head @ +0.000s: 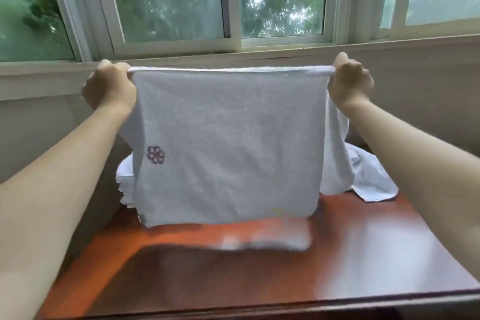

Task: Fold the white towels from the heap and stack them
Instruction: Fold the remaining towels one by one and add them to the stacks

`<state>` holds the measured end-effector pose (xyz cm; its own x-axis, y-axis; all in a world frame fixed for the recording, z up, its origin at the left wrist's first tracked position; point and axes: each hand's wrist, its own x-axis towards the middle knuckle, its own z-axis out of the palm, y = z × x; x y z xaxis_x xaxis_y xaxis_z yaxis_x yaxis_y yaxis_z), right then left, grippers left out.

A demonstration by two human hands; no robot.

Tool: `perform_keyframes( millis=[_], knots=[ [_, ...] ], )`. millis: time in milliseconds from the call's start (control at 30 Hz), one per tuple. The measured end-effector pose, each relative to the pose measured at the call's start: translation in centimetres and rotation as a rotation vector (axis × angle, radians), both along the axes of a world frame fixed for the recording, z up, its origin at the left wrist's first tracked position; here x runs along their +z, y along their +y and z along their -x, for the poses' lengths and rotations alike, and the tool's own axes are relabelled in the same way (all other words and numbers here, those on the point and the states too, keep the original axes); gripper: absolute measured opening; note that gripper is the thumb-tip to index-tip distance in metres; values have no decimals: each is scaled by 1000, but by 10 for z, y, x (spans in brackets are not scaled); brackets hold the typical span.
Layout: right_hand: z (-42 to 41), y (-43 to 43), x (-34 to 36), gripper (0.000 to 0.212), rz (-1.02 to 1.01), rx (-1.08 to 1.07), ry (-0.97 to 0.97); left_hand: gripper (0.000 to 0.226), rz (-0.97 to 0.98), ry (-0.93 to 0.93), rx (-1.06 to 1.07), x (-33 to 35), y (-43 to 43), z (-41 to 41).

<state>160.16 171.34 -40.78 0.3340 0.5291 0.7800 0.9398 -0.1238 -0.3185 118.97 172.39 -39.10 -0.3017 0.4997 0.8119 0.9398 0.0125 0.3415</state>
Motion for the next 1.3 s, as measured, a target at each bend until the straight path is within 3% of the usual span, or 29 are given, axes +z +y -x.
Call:
perform_keyframes(
  millis=[133,200,267,333,400,433,533,600,667,733,800,967,1300],
  knots=[
    [-4,-19,4,40,-180,87,109,33,-166,-92,-74,33,-9,-5],
    [-10,-33,-5,25,-256,231,216,31,-171,-178,-197,29,-17,-7],
    [-19,-46,-23,7,-179,356,247,26,-67,-359,-538,11,-30,-4],
    [-27,-63,-46,8,120,528,271,31,249,-550,-976,-25,-48,6],
    [-30,-82,-78,13,621,595,185,19,765,-616,-1130,-76,-63,21],
    [-27,-91,-98,14,887,533,73,10,1035,-569,-1079,-103,-67,26],
    [-10,-110,-160,13,1562,419,-38,28,1761,-225,-840,-183,-83,29],
    [3,-117,-194,13,1814,413,11,24,1931,-91,-698,-221,-96,21],
    [13,-117,-220,14,1726,420,8,21,1751,-86,-634,-250,-101,13],
    [21,-111,-241,23,1435,443,-42,21,1422,-92,-612,-273,-100,4],
    [31,-103,-260,36,1210,437,-112,29,1229,-54,-557,-289,-99,-6],
    [41,-84,-303,49,1228,345,-11,54,1277,70,-362,-318,-85,-29],
    [9,-32,-326,59,1142,155,86,54,1241,83,-282,-337,-31,-17]
  ],
)
